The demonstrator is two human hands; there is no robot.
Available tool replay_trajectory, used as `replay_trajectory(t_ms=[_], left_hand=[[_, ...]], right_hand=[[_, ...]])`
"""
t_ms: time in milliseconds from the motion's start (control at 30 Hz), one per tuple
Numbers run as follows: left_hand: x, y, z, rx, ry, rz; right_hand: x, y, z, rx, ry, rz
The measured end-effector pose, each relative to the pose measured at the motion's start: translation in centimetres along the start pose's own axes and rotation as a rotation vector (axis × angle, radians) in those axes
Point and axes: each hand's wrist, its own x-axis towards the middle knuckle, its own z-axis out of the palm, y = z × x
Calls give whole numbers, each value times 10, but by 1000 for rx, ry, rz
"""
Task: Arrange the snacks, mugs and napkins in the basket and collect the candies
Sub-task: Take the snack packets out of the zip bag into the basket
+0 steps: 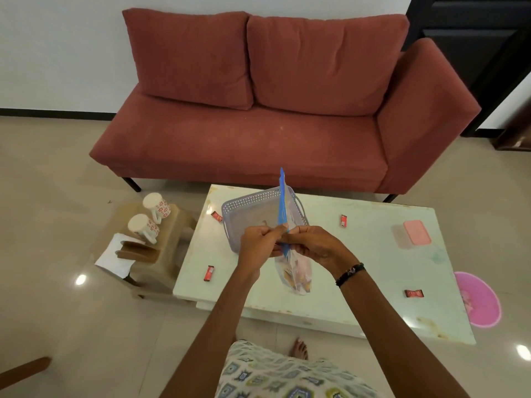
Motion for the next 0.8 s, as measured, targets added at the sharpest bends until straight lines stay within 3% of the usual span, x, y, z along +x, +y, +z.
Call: replay_trajectory(t_ms=[167,300,500,633,700,800], left_hand=[[2,-3,-2,-1,-83,-21],[5,-8,-6,67,-88,30],[3,-28,2,345,86,210],[0,-38,6,439,139,226],[-1,-41,8,447,94,181],[-3,-34,4,337,-177,-29]], right_hand=[[-6,5,-8,-13,-55,3],[-7,11,-11,-19,-6,18],[-7,13,-1,-499,105,-87],[-6,18,1,-824,155,-147],[-5,23,1,-890,167,-210],[-2,25,2,-896,198,-273]])
